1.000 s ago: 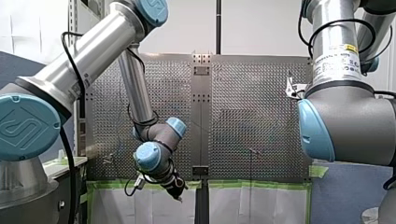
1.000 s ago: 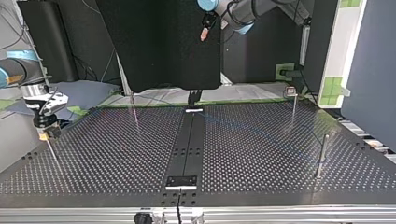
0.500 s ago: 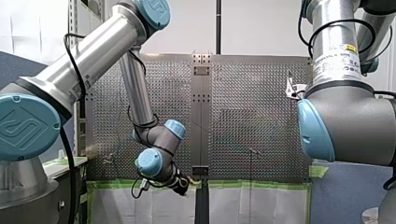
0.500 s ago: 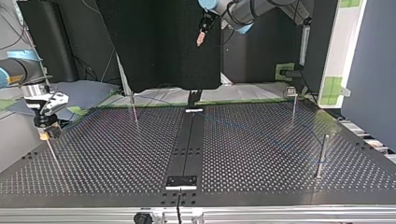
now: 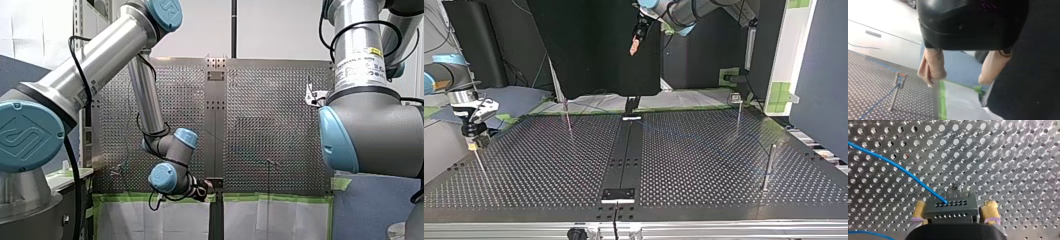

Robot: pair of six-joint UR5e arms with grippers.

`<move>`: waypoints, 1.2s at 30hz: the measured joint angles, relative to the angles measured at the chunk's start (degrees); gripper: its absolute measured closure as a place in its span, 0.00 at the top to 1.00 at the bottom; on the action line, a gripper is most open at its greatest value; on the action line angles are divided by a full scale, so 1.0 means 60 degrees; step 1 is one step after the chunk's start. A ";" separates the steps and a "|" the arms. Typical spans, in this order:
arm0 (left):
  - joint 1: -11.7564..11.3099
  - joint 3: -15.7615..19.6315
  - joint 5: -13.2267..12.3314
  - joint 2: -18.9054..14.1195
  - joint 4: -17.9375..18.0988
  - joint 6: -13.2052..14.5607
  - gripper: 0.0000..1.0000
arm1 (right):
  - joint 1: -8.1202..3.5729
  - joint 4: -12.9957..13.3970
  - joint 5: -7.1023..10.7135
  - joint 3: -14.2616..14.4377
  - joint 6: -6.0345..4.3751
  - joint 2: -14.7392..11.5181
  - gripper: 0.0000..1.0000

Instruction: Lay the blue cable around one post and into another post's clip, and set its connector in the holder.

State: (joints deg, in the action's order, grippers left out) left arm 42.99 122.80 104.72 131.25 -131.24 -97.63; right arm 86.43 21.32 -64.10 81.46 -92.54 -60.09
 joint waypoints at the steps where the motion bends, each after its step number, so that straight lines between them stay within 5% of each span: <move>1: -0.0001 0.0001 0.0000 0.0000 0.0092 0.0001 0.98 | 0.0000 -0.0002 0.0001 0.0000 0.0003 0.0000 0.98; 16: -0.0003 0.0012 0.0000 0.0000 0.1624 0.0012 0.98 | -0.0053 -0.0017 -0.0090 -0.0001 0.0002 0.0008 0.98; 36: -0.0006 0.0012 0.0000 0.0000 0.1759 0.0008 0.98 | -0.0062 -0.0031 -0.0769 0.0000 0.0024 0.0015 0.98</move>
State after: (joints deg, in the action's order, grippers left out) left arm 42.95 122.87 104.72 131.25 -120.69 -97.58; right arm 86.05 21.14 -68.71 81.46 -92.39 -59.99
